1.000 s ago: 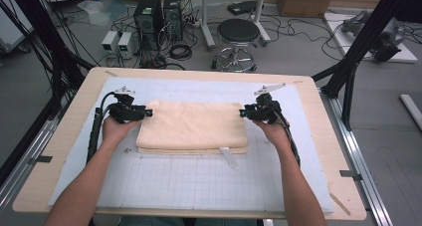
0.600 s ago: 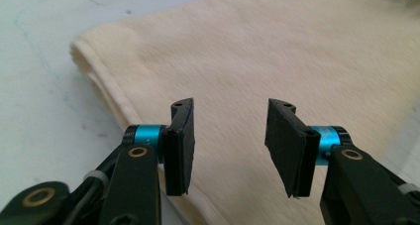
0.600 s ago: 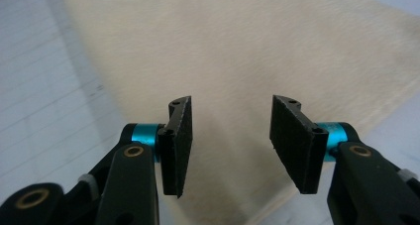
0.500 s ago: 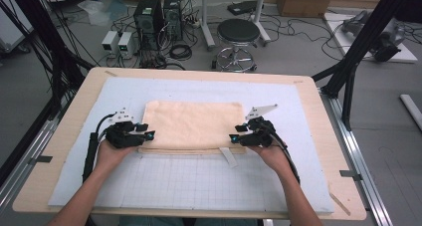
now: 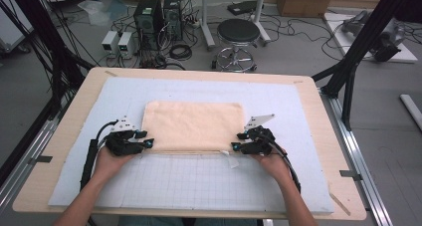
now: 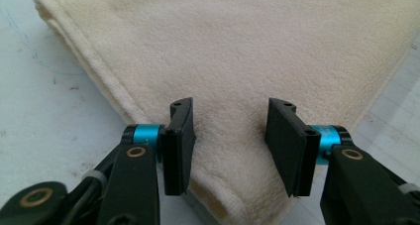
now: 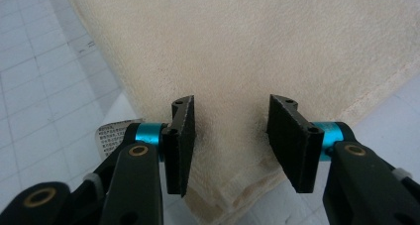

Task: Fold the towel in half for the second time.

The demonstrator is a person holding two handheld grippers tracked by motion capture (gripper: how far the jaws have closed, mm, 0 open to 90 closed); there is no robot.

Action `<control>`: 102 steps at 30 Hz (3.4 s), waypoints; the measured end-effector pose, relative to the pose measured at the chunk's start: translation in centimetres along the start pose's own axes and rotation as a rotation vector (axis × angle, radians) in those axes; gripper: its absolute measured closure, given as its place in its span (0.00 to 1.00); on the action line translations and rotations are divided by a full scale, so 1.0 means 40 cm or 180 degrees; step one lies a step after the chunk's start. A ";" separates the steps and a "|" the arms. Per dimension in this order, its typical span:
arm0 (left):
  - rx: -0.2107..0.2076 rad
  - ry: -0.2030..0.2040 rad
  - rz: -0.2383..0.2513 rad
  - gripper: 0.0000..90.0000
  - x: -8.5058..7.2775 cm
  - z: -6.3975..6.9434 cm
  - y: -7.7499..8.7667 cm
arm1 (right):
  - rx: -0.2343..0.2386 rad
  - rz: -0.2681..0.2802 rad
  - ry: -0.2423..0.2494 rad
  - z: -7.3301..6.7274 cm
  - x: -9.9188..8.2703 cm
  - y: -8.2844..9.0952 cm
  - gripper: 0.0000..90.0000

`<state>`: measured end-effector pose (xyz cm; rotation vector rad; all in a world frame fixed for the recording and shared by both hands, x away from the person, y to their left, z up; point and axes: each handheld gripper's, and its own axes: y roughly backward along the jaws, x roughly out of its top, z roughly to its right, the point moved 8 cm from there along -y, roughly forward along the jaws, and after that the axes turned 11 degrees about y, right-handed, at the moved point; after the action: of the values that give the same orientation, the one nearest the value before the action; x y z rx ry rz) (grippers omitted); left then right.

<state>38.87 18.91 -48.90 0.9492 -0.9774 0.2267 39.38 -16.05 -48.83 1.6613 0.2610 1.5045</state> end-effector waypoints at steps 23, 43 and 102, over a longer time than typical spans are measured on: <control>-0.0161 0.0113 0.0166 0.39 0.015 0.044 0.112 | -0.0342 0.0368 -0.0244 -0.011 0.016 0.109 0.32; -0.0118 0.0138 0.0257 0.24 -0.032 0.055 0.187 | -0.0490 0.0496 -0.0356 -0.041 -0.053 0.178 0.16; -0.0095 0.0135 0.0278 0.22 -0.115 0.095 0.278 | -0.0650 0.0614 -0.0414 -0.124 -0.134 0.272 0.14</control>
<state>27.78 23.70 -45.25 0.8721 -0.9818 0.3039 29.49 -24.03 -45.54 1.6467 -0.1232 1.5002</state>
